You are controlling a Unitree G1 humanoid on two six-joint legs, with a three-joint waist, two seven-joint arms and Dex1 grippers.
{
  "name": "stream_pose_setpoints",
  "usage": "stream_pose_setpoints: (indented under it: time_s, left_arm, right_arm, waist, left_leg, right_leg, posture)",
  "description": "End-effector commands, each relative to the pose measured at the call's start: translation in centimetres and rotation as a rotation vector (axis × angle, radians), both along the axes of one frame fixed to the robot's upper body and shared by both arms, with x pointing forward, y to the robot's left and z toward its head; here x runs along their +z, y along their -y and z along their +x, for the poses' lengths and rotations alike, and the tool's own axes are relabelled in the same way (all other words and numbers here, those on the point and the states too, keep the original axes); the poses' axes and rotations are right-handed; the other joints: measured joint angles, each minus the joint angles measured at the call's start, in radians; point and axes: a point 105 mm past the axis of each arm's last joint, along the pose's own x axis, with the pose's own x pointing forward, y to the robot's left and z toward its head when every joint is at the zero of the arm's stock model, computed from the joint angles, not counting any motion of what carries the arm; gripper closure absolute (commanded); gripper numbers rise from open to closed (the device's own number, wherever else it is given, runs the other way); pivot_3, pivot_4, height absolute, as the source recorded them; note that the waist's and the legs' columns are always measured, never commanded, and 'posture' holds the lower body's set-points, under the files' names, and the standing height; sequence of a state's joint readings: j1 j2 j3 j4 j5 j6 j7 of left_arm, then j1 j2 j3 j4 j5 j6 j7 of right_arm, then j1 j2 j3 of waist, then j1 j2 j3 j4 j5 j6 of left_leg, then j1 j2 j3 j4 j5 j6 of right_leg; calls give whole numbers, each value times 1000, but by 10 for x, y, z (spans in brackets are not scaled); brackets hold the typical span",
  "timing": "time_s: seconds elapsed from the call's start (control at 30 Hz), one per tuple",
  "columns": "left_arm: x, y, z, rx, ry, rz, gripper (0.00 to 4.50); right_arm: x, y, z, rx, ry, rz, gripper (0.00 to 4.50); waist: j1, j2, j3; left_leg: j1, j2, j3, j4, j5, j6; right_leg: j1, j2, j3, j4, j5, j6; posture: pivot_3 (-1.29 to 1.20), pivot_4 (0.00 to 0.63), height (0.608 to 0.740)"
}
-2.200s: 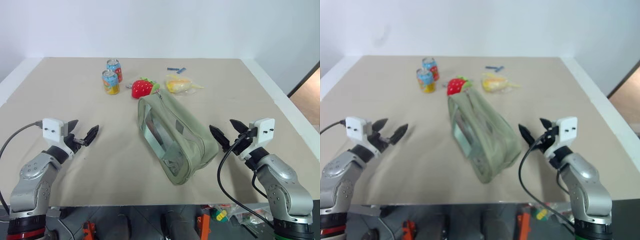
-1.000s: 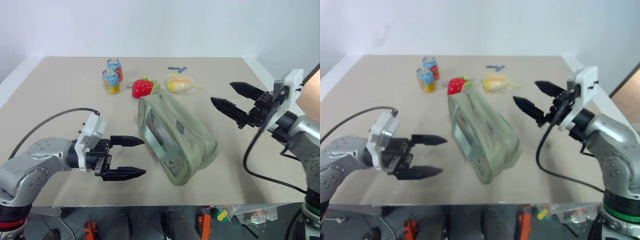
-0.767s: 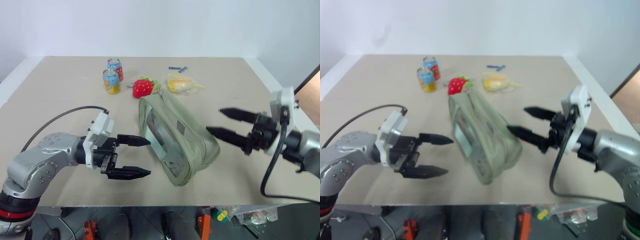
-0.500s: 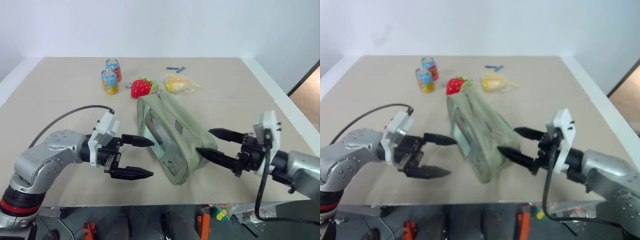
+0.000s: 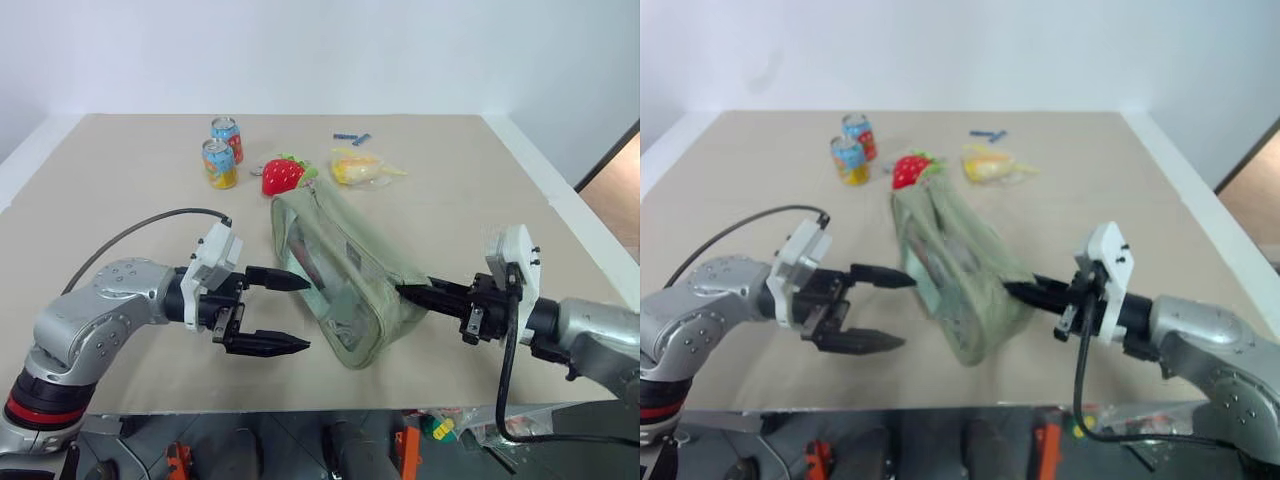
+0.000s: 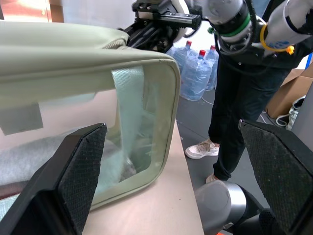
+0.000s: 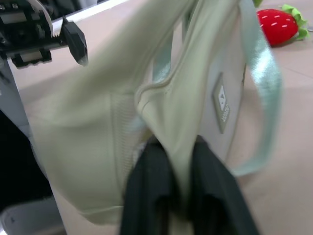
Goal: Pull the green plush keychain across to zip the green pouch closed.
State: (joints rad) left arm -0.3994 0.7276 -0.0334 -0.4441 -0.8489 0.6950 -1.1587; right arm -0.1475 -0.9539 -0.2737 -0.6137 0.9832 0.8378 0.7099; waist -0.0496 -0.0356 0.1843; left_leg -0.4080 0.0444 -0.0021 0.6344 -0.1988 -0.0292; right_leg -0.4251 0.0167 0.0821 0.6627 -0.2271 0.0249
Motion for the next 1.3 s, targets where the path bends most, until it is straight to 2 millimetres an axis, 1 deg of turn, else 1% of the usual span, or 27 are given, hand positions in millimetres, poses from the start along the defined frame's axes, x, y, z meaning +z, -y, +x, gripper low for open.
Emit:
stream_pose_setpoints:
  time_s: [0.03,0.13,0.2,0.37,0.43,0.5,0.57,0.6,0.63,0.7,0.73,0.77,0.83,0.87,1.0,1.03,1.1,1.17,1.23,1.3]
  left_arm:
    - [3,2,-4,-6,35,-6,0]
    - [1,3,-5,1,38,-11,0]
    - [1,4,-5,6,39,-16,0]
    - [-2,7,-7,13,40,-28,0]
    - [-3,8,-9,15,41,-33,0]
    - [-3,9,-8,33,49,-38,0]
    - [-3,7,-5,70,61,-46,0]
    - [-3,6,-3,86,64,-49,0]
    - [-2,6,-3,96,67,-51,0]
    - [-2,5,-2,110,75,-52,0]
    - [-2,5,-2,115,78,-54,0]
    - [-2,6,-2,119,79,-55,0]
    - [-1,6,-1,123,82,-57,0]
    - [-1,6,0,124,83,-58,0]
    - [2,7,3,127,88,-65,0]
    - [3,7,5,131,89,-73,0]
    - [6,7,8,141,86,-91,0]
    - [8,7,10,152,86,-107,0]
    - [11,6,14,170,86,-128,0]
    - [12,7,16,179,92,-135,0]
  right_arm:
    - [12,6,13,106,67,-114,4402]
    - [22,15,36,175,144,-231,4402]
    - [29,18,55,225,201,-286,4402]
    - [30,21,106,312,305,-429,4402]
    - [32,19,125,319,361,-460,4402]
    - [36,17,141,297,403,-457,4402]
    - [39,17,147,293,412,-446,4402]
    - [42,17,149,290,412,-427,4402]
    - [45,17,149,288,409,-404,4098]
    - [51,18,147,285,407,-354,3353]
    - [58,19,146,273,411,-313,3144]
    - [64,21,144,262,406,-272,2713]
    - [78,24,140,232,426,-197,2010]
    - [85,25,137,216,433,-159,1729]
    - [110,35,122,128,461,-25,250]
    - [114,37,117,111,463,-5,16]
    - [116,39,106,78,463,23,16]
    - [108,39,93,69,434,17,16]
    - [93,37,81,49,399,1,16]
    - [74,33,74,25,389,-37,16]
  waist:
    - [-1,0,0]
    - [-1,0,1]
    - [-3,0,2]
    - [-5,0,2]
    - [-8,0,3]
    - [-12,0,3]
    - [-13,0,3]
    - [-12,0,3]
    - [-12,0,3]
    - [-11,0,3]
    - [-10,1,3]
    - [-10,1,3]
    - [-10,1,3]
    - [-9,1,3]
    - [-3,1,3]
    - [0,1,3]
    - [3,1,3]
    - [3,1,3]
    - [4,1,3]
    - [4,1,3]
  left_leg:
    - [0,0,0,0,0,0]
    - [0,0,1,0,0,0]
    - [0,0,3,0,0,0]
    - [1,1,3,-1,-2,3]
    - [0,1,2,-1,-2,3]
    - [0,1,2,-1,-2,4]
    - [0,1,2,-2,-2,4]
    - [0,1,1,-2,-2,4]
    - [0,1,1,-2,-2,4]
    - [0,1,1,-2,-2,4]
    - [0,1,1,-2,-2,4]
    - [0,0,1,-2,-2,4]
    - [0,0,1,-2,-2,4]
    - [0,0,1,-2,-2,4]
    - [0,0,0,-2,-2,4]
    - [0,0,0,-1,-2,4]
    - [0,0,0,-1,-2,4]
    - [0,0,-1,-1,-2,4]
    - [0,0,-1,-1,-2,4]
    - [0,0,-2,0,-2,4]
  right_leg:
    - [0,0,0,0,0,0]
    - [0,0,0,0,0,0]
    - [-1,0,1,0,0,0]
    - [-1,1,1,0,0,0]
    - [-1,1,1,0,2,3]
    - [-1,1,1,1,2,3]
    - [-1,1,1,1,2,2]
    - [-1,1,1,1,2,2]
    - [-1,1,0,1,1,2]
    - [-1,1,0,2,1,2]
    - [-1,1,0,2,1,2]
    - [-1,0,1,2,1,2]
    - [-1,0,1,2,1,2]
    - [-1,0,1,2,1,2]
    - [-1,0,0,3,1,2]
    - [-1,0,0,3,1,2]
    - [-1,0,-1,3,1,2]
    - [0,0,-1,3,1,2]
    - [0,0,-1,3,1,2]
    - [1,0,-1,3,1,2]
  posture:
    - [0,150,740]
    - [0,150,740]
    - [0,150,740]
    - [0,150,740]
    - [0,150,740]
    - [0,150,740]
    - [0,150,740]
    - [0,150,740]
    - [0,150,740]
    - [0,150,740]
    - [0,150,740]
    - [0,150,740]
    - [0,150,740]
    - [0,150,740]
    - [0,150,740]
    - [0,150,740]
    - [0,150,740]
    - [0,150,740]
    - [0,150,740]
    - [0,150,740]
